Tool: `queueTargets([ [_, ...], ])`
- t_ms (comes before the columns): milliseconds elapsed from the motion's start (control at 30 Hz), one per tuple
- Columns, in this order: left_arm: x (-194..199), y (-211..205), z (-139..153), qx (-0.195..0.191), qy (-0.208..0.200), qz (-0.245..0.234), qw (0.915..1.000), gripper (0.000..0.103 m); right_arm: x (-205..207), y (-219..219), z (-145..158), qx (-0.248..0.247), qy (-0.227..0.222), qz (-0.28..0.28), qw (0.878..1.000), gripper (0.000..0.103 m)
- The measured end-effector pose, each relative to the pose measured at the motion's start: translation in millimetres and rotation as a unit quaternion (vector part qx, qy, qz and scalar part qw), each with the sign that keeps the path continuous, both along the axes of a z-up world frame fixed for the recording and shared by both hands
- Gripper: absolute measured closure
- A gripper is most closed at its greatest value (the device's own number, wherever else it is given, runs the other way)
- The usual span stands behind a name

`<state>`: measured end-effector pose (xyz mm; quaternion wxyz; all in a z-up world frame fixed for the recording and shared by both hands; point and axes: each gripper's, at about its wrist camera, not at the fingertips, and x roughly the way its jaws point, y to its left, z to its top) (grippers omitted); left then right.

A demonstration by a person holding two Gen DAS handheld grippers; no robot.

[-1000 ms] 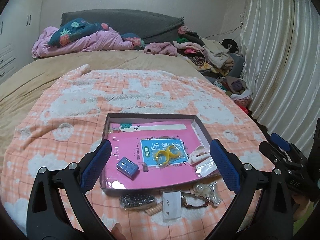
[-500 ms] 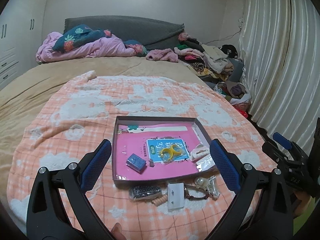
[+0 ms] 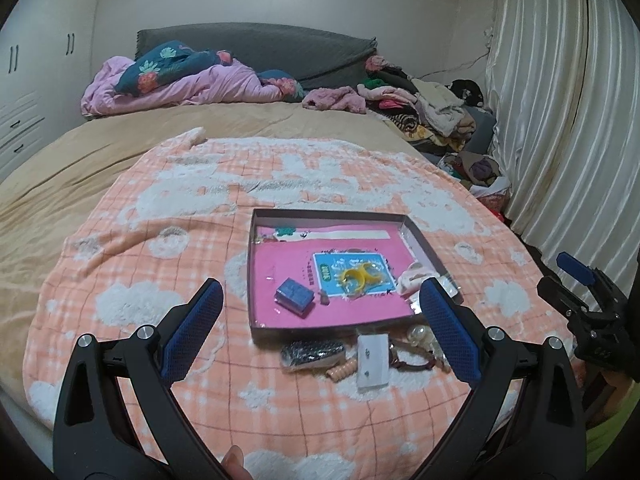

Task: Organize jewelry
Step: 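Open both tools and pull them back from the box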

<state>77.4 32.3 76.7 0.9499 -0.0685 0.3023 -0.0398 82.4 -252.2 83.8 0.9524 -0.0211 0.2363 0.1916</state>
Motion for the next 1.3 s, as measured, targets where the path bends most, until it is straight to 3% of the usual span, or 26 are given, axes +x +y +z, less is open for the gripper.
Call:
queueTargets([
  [500, -1.8, -1.1, -31.7, 0.018, 0.041, -0.007, 0.9990, 0.011, 6.2, 6.8, -31.3, -0.024, 0.048, 0.016, 0.998, 0.004],
  [767, 1.1, -18.7, -61.4, 0.015, 0.079, -0.047, 0.9957, 0.011, 17.2, 11.6, -66.5, -0.049, 0.098, 0.029, 0.994, 0.004],
  [833, 2.1, -24.9, -71.0, 0.011, 0.091, -0.061, 0.9939, 0.015, 19.4, 12.8, -74.6, -0.057, 0.106, 0.030, 0.992, 0.004],
  [1100, 7.8, -48.9, -103.3, 0.000, 0.131, -0.107, 0.9856, 0.048, 32.3, 10.8, -104.8, -0.067, 0.143, 0.032, 0.987, 0.004],
  [1300, 17.5, -66.0, -124.8, 0.000, 0.157, -0.128, 0.9793, 0.053, 44.9, 3.8, -126.1, -0.050, 0.178, 0.027, 0.982, 0.005],
])
